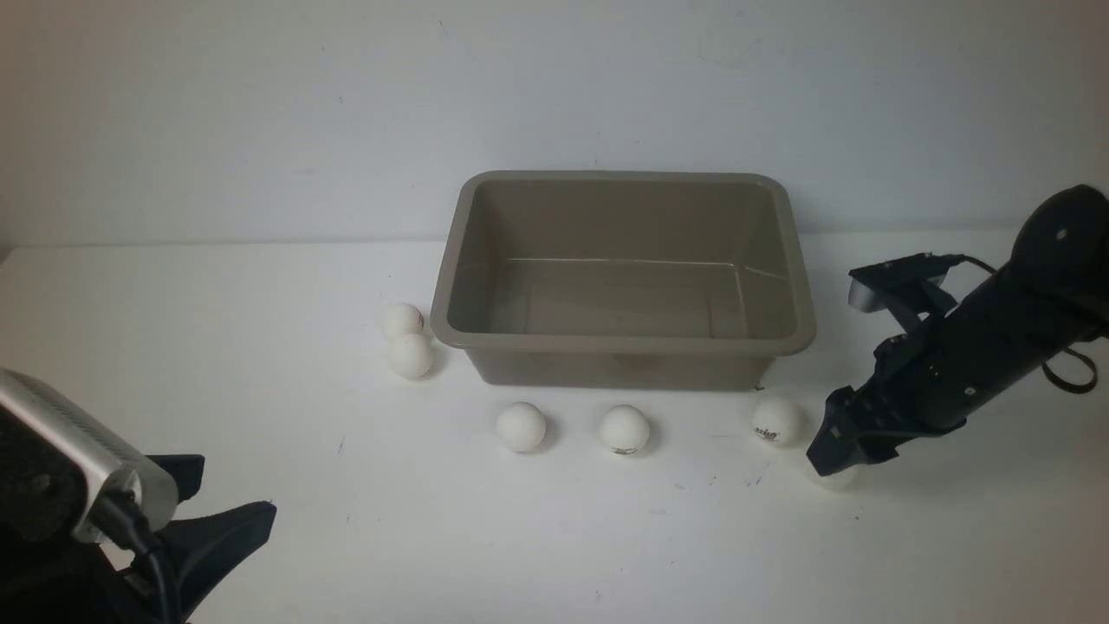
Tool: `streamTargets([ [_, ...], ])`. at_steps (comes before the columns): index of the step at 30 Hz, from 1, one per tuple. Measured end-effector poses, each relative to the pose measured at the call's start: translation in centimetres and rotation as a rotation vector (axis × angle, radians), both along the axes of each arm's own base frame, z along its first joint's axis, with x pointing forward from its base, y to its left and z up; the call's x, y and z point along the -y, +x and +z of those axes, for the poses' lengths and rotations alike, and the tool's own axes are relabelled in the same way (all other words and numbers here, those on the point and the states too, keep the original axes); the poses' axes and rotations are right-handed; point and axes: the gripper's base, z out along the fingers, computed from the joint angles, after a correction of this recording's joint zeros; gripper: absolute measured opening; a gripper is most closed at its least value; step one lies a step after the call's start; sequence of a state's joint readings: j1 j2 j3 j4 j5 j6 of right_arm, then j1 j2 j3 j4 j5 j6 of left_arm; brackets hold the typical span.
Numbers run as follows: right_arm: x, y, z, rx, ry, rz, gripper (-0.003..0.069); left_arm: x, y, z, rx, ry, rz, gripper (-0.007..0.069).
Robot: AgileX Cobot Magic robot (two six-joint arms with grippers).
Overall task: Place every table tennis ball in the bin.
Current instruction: Use the right arm to clamp the table tennis ball closest to it
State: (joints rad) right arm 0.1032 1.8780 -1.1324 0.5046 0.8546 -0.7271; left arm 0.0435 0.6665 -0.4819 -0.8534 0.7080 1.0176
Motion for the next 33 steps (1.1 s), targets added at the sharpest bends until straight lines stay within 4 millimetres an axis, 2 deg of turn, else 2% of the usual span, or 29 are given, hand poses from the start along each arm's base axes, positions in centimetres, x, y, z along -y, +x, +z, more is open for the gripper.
streamTargets([
  [33,-0.38,0.23,0.19,0.027,0.046,-0.002,0.0484,0.00,0.00,0.00,0.000,0.000,0.000,0.0394],
])
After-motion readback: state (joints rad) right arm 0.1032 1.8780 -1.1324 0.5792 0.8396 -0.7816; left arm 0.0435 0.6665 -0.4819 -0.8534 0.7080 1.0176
